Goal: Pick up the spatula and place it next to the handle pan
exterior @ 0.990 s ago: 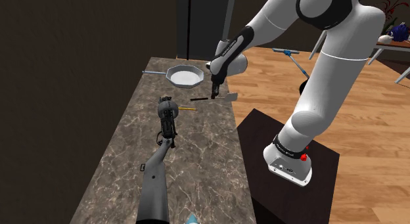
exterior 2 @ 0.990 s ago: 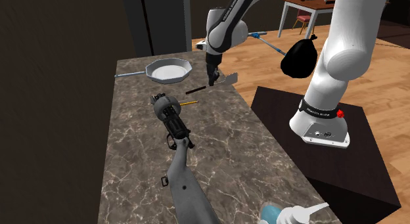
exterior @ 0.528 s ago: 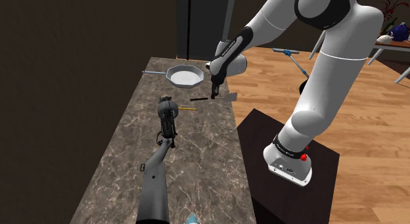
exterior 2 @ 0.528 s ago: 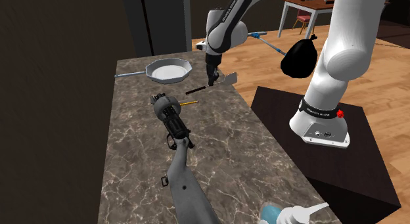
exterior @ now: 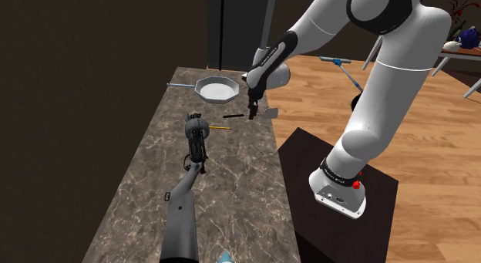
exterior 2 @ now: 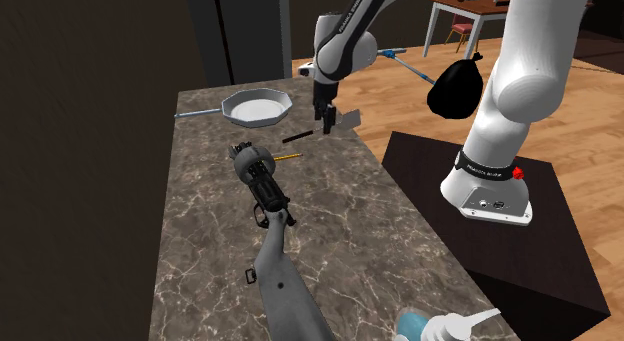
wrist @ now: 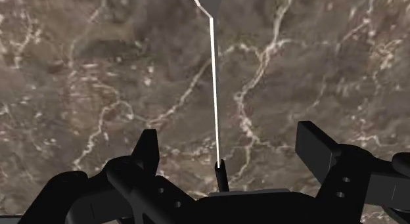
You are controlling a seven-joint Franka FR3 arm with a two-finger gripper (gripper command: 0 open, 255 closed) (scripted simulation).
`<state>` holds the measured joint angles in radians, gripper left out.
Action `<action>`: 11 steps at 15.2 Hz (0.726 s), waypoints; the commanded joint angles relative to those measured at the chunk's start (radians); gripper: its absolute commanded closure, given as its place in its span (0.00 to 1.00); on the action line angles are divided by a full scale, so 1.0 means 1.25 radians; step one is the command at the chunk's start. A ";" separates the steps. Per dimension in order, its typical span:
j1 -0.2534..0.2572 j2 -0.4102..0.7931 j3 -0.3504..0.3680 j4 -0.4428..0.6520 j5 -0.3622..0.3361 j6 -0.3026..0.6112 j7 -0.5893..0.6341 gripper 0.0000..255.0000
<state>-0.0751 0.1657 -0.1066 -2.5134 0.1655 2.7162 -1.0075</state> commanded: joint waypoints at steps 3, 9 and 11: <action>0.004 -0.097 -0.016 -0.002 -0.044 -0.094 0.032 0.00; 0.003 -0.097 -0.015 -0.002 -0.044 -0.094 0.032 0.00; 0.003 -0.097 -0.015 -0.002 -0.044 -0.094 0.032 0.00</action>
